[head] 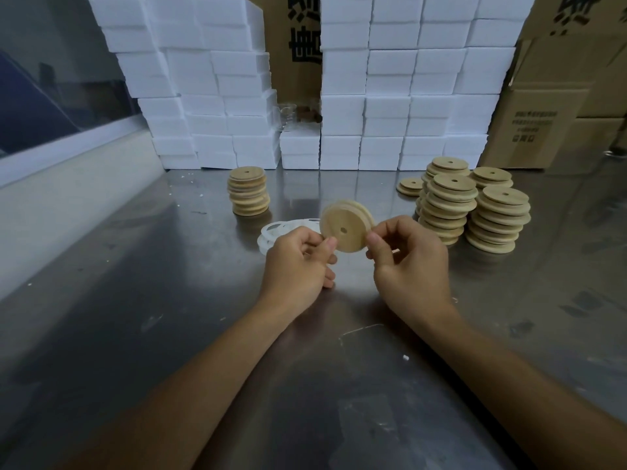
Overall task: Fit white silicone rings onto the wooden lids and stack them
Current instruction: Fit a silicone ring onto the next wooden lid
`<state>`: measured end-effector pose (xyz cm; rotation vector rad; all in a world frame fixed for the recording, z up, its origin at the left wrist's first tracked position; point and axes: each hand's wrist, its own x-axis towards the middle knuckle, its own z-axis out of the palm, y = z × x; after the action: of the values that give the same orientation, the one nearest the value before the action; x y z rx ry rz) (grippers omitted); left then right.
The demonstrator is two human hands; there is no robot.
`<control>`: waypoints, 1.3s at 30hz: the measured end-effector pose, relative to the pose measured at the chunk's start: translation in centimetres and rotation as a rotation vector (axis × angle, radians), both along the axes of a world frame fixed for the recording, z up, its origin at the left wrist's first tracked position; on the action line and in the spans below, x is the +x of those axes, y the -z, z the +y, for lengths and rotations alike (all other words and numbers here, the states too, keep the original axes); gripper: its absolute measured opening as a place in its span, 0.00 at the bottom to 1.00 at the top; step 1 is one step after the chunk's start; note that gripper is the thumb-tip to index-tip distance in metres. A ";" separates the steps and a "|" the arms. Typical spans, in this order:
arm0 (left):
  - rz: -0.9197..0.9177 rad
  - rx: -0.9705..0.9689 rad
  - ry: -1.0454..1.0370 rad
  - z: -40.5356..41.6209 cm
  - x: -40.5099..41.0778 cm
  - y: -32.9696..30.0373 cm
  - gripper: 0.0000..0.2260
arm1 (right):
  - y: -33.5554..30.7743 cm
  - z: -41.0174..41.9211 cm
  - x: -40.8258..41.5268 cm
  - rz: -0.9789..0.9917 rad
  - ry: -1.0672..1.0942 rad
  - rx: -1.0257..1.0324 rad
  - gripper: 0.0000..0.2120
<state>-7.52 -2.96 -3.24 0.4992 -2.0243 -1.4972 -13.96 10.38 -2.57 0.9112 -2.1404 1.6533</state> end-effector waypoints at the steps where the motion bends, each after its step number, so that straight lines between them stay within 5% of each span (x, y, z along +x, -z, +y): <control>1: -0.010 -0.018 -0.007 0.0 0.0 0.0 0.07 | 0.0 0.0 0.1 0.053 0.003 0.015 0.04; 8: 0.087 0.129 0.031 -0.6 0.7 -0.7 0.09 | 0.1 -0.1 -0.3 -0.081 0.002 -0.036 0.05; 15: 0.304 0.439 -0.215 -5.3 0.1 -4.1 0.09 | 0.3 0.0 -0.8 -0.286 -0.011 -0.076 0.06; 21: 0.295 0.568 -0.272 -9.9 -1.9 -7.0 0.08 | 0.3 -0.1 -1.0 -0.291 -0.010 -0.069 0.06; 39: 0.024 0.434 -0.348 -14.5 -4.0 -6.2 0.11 | 0.4 -0.2 -1.1 -0.312 -0.035 -0.075 0.06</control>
<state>-11.50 -17.46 3.01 0.9469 -1.4901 -1.7023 -15.04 10.21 -2.98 0.7113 -2.2471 1.9915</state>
